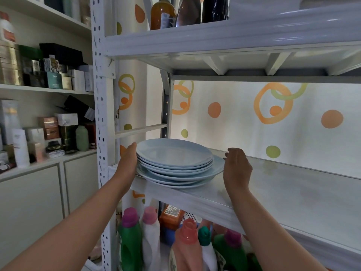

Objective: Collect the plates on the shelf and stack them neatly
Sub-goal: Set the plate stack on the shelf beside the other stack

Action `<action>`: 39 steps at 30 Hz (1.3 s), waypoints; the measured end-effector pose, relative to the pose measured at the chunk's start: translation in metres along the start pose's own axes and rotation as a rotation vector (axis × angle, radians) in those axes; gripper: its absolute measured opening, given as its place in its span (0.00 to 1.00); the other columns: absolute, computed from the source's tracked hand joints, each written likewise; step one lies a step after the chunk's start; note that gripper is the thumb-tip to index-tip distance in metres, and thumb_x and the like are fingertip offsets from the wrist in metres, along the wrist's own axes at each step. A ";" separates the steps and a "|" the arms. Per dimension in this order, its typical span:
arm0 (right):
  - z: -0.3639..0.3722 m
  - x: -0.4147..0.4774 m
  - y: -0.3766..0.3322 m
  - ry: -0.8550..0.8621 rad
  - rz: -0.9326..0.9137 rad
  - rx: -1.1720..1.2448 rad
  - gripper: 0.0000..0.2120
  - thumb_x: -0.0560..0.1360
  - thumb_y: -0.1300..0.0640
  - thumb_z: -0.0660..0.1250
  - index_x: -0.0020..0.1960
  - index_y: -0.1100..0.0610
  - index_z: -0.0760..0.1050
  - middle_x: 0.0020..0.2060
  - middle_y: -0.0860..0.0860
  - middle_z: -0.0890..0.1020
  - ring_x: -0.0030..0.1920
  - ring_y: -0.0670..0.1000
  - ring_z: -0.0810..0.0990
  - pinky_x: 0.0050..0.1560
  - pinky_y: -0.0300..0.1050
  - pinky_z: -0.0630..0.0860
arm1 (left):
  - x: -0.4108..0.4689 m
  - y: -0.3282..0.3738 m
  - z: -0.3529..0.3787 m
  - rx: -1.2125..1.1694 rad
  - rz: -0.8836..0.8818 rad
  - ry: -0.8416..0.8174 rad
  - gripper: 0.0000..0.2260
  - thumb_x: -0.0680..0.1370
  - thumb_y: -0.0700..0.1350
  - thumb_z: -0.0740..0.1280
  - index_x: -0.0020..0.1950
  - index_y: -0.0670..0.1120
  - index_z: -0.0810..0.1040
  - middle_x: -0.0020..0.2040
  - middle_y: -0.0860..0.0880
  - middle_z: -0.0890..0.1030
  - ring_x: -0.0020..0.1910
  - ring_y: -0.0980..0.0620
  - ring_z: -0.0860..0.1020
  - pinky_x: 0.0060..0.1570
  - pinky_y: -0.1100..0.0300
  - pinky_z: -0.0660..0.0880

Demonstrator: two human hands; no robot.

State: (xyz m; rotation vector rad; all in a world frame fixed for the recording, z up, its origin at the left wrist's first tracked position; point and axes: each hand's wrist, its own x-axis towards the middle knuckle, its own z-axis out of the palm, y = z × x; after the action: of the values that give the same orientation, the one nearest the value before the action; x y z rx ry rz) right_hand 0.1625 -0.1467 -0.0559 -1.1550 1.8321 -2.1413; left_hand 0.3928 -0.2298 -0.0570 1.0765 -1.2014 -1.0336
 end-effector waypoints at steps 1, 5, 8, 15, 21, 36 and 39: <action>0.000 0.000 0.001 0.033 -0.036 -0.027 0.14 0.78 0.59 0.53 0.47 0.65 0.75 0.41 0.60 0.80 0.47 0.61 0.78 0.43 0.44 0.66 | 0.001 -0.001 0.000 -0.002 -0.010 0.009 0.20 0.80 0.53 0.50 0.57 0.41 0.74 0.51 0.42 0.79 0.48 0.47 0.76 0.40 0.57 0.69; 0.000 0.000 0.001 0.093 -0.097 -0.081 0.14 0.77 0.62 0.53 0.45 0.67 0.75 0.40 0.63 0.81 0.43 0.62 0.78 0.39 0.43 0.65 | 0.001 -0.002 0.001 -0.020 -0.019 0.040 0.20 0.79 0.55 0.50 0.58 0.43 0.73 0.55 0.40 0.79 0.54 0.44 0.76 0.50 0.53 0.69; -0.001 -0.001 0.000 0.060 -0.124 -0.112 0.13 0.77 0.60 0.54 0.45 0.65 0.75 0.39 0.60 0.81 0.40 0.59 0.75 0.39 0.42 0.65 | 0.001 -0.002 0.003 -0.024 -0.013 0.035 0.18 0.80 0.55 0.50 0.56 0.45 0.72 0.54 0.41 0.78 0.53 0.45 0.75 0.51 0.52 0.69; 0.001 -0.005 -0.005 -0.132 -0.094 -0.107 0.14 0.78 0.57 0.54 0.58 0.59 0.74 0.42 0.53 0.78 0.43 0.54 0.74 0.46 0.41 0.65 | 0.000 -0.001 0.003 -0.033 0.001 0.016 0.21 0.80 0.55 0.50 0.59 0.45 0.75 0.55 0.43 0.80 0.52 0.46 0.77 0.50 0.53 0.70; 0.006 -0.009 -0.004 -0.362 -0.121 -0.164 0.15 0.79 0.54 0.52 0.63 0.53 0.70 0.44 0.54 0.77 0.47 0.55 0.74 0.48 0.44 0.65 | -0.007 -0.004 0.005 -0.120 -0.077 -0.042 0.24 0.80 0.57 0.50 0.67 0.46 0.73 0.64 0.44 0.77 0.63 0.45 0.74 0.66 0.47 0.69; 0.008 -0.003 -0.004 -0.303 0.185 0.000 0.12 0.72 0.48 0.54 0.35 0.51 0.72 0.39 0.51 0.77 0.49 0.56 0.76 0.59 0.58 0.73 | -0.021 0.005 0.018 -0.070 -0.053 0.043 0.17 0.81 0.46 0.51 0.41 0.39 0.72 0.40 0.35 0.73 0.46 0.40 0.76 0.50 0.54 0.73; 0.008 -0.004 -0.005 -0.370 0.157 -0.104 0.13 0.75 0.53 0.55 0.35 0.56 0.69 0.33 0.51 0.73 0.40 0.54 0.70 0.44 0.47 0.67 | -0.017 -0.001 0.023 -0.077 -0.063 -0.009 0.13 0.81 0.45 0.53 0.44 0.46 0.75 0.44 0.46 0.78 0.48 0.47 0.77 0.42 0.59 0.71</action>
State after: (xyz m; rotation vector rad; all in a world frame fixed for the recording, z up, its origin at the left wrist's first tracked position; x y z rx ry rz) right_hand 0.1717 -0.1495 -0.0537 -1.2774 1.8103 -1.6356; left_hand 0.3682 -0.2153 -0.0597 1.0562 -1.1319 -1.1248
